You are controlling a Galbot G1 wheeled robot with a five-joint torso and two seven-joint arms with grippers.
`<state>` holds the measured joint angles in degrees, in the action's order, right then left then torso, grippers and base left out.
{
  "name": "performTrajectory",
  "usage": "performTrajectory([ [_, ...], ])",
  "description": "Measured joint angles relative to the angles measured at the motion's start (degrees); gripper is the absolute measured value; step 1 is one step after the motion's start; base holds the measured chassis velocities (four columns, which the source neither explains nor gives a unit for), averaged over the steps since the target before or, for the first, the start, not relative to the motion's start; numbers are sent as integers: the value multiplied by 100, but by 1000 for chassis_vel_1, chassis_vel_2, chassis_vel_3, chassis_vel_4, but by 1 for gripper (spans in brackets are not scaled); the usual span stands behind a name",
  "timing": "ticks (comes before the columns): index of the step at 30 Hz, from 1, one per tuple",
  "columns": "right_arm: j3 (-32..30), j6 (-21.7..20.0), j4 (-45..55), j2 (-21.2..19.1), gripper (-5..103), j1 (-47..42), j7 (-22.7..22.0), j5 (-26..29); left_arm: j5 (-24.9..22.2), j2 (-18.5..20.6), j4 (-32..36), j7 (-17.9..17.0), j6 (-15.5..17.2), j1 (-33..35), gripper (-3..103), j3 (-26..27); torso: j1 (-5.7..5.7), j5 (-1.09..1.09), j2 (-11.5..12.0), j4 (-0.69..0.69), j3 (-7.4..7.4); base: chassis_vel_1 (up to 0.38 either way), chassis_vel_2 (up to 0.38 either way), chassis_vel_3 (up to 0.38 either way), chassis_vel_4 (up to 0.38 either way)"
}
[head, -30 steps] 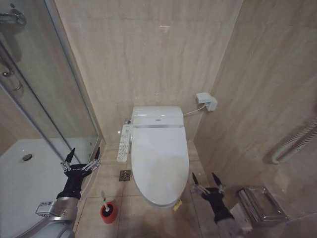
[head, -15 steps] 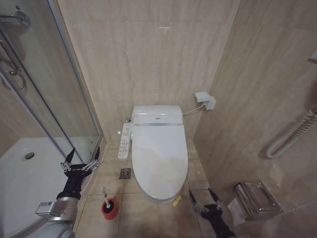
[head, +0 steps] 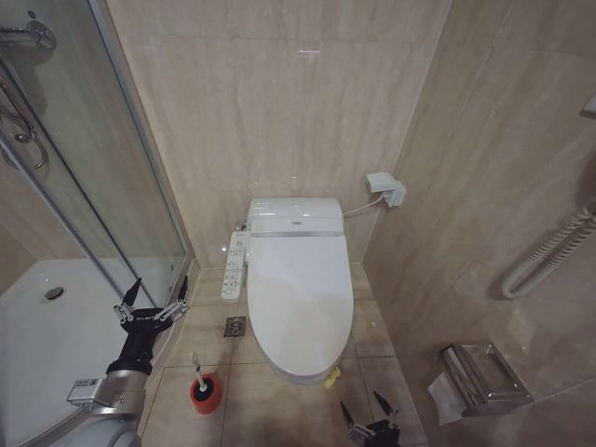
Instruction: Open the toilet lid, clean the toilet bowl with a toilet brush, close the toilet lid, and flush.
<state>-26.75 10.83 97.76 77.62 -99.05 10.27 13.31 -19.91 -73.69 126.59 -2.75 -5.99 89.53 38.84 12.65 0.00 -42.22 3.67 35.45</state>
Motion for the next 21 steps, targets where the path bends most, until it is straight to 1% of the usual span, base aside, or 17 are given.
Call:
performTrajectory([
  [4, 130, -14, -384, -18, 100, 366, 24, -60, 0, 0, 0, 0, 0, 0, 100, 0, 0, -1, 0, 0, 0, 0, 0, 0, 0],
  [8, 374, 9, -834, 80, 100, 911, -100, -79, 0, 0, 0, 0, 0, -1, 100, 0, 0, 0, 1, -1, 0, 0, 0, 0, 0],
  [12, 467, 29, -1035, 143, 100, 1192, -186, -122, 0, 0, 0, 0, 0, 0, 100, 0, 0, 0, 1, -2, 0, 0, 0, 0, 0],
  [18, 446, 55, -1078, 88, 100, 1274, -197, -95, 0, 0, 0, 0, 0, -1, 100, 0, 0, 0, 1, 1, 0, 0, 0, 0, 0],
  [21, 394, 98, -1171, 108, 100, 1333, -194, -94, 0, 0, 0, 0, 0, 0, 100, 0, 0, -1, 1, 0, 0, 0, 0, 0, 0],
])
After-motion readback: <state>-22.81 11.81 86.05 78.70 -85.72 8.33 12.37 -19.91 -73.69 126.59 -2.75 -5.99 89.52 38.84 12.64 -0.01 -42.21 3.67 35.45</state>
